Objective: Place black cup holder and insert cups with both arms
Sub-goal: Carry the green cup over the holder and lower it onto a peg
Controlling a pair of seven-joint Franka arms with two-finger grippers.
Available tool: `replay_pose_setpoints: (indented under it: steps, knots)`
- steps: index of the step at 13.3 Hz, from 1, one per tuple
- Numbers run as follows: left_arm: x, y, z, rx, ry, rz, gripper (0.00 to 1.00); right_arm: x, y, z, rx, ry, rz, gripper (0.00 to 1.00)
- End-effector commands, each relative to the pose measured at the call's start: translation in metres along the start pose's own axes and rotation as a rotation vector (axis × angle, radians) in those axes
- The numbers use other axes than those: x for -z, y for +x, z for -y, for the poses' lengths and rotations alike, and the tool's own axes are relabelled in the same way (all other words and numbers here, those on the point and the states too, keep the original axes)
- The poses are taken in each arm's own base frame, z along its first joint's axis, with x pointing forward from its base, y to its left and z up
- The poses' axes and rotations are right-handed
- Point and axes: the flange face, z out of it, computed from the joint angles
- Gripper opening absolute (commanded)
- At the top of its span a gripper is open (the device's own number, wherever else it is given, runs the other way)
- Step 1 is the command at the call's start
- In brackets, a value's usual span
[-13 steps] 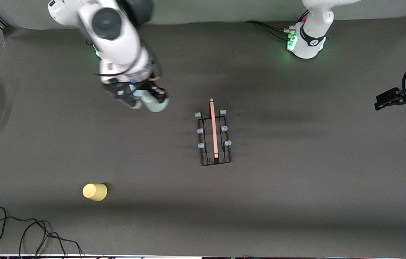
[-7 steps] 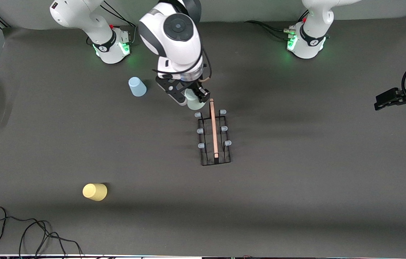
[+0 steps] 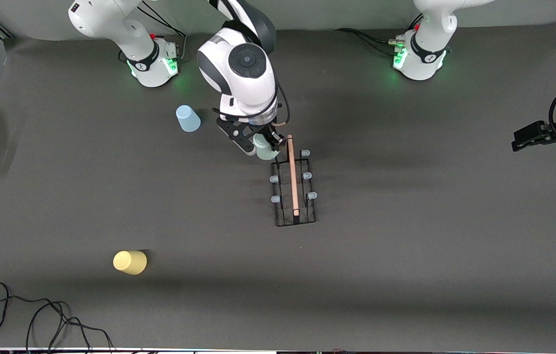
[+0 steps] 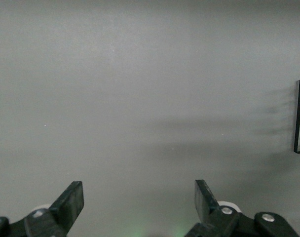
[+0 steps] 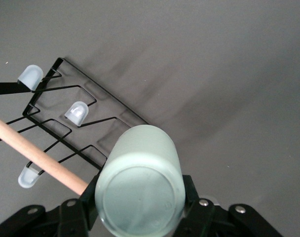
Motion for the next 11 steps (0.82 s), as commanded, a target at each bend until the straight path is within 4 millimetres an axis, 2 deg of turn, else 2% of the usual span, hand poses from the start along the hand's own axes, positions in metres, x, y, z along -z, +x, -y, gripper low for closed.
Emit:
replay_pose_setpoints:
  steps: [1,4,6,7,8,9,10,11]
  knots:
    - [0.018,-0.013,-0.008,-0.026,0.007,-0.023,1.00,-0.014,0.001,0.006,-0.017,0.023,-0.022,0.35]
    - [0.017,-0.019,-0.009,-0.034,0.036,-0.006,1.00,-0.039,-0.001,0.011,-0.019,0.028,-0.027,0.35]
    - [0.017,-0.019,-0.008,-0.033,0.044,-0.009,1.00,-0.065,-0.003,0.016,-0.035,0.029,-0.032,0.35]
    - [0.018,-0.019,-0.008,-0.032,0.044,-0.014,1.00,-0.078,-0.013,0.017,-0.024,0.028,-0.036,0.35]
    - [0.017,-0.019,-0.008,-0.032,0.044,-0.012,1.00,-0.087,-0.013,0.018,-0.030,0.026,-0.039,0.35]
    - [0.021,-0.018,-0.014,-0.041,0.045,-0.025,1.00,-0.087,-0.013,0.018,-0.031,0.027,-0.039,0.48]
    - [0.029,-0.019,-0.026,-0.063,0.047,-0.036,1.00,-0.084,-0.009,0.019,-0.039,0.029,-0.039,0.94]
    - [0.040,-0.020,-0.028,-0.066,0.046,-0.056,1.00,-0.079,-0.005,0.020,-0.043,0.033,-0.038,1.00]
